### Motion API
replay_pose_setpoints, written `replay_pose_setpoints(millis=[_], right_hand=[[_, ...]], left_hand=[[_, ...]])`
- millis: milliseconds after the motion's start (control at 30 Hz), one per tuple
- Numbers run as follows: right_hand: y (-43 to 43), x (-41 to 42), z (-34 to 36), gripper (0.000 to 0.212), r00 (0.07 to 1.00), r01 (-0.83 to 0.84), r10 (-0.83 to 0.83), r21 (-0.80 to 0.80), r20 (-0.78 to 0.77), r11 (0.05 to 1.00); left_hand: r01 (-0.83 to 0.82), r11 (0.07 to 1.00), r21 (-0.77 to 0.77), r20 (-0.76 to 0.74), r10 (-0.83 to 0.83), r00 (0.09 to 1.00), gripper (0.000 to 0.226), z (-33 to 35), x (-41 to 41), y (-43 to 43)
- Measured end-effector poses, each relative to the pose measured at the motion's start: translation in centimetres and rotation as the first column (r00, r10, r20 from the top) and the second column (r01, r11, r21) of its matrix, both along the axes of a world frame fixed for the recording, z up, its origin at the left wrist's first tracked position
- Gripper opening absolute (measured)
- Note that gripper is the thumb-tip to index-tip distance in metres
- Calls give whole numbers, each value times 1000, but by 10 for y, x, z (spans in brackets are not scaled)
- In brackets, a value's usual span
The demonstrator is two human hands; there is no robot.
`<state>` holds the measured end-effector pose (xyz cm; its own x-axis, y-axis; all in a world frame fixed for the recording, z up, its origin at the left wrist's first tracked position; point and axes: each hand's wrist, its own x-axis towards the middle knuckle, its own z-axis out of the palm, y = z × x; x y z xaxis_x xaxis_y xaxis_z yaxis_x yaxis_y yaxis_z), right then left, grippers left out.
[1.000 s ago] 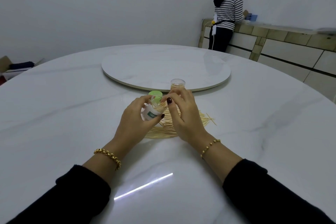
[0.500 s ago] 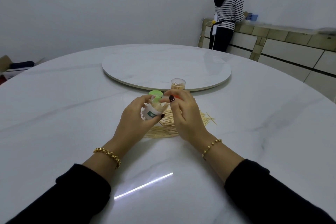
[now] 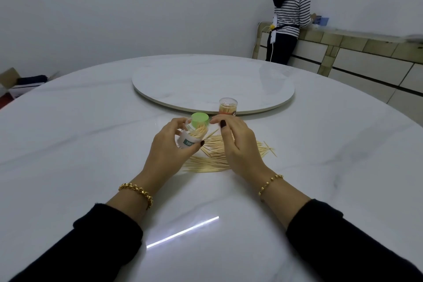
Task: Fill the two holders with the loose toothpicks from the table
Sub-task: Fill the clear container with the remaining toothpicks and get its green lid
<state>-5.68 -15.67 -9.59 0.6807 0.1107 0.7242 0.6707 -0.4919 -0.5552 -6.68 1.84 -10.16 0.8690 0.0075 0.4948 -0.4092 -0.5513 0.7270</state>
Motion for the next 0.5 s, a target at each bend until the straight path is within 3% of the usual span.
replay_pose_setpoints(millis=[100,233,500], right_hand=[[-5,7,-5,28,991,83,-97,-140,-95,987],[-11,17,-9,30,958,134,-235,-469,-164,873],[1,32,-5,31,936,50,-272,-678,-226,734]], left_hand=[[-33,999,3,-11,33,999,53,0,3,7],[-68,997,-22,-26,68,997,52,0,6,15],[-102,995,-20,-47,101,994,53,-1,12,23]])
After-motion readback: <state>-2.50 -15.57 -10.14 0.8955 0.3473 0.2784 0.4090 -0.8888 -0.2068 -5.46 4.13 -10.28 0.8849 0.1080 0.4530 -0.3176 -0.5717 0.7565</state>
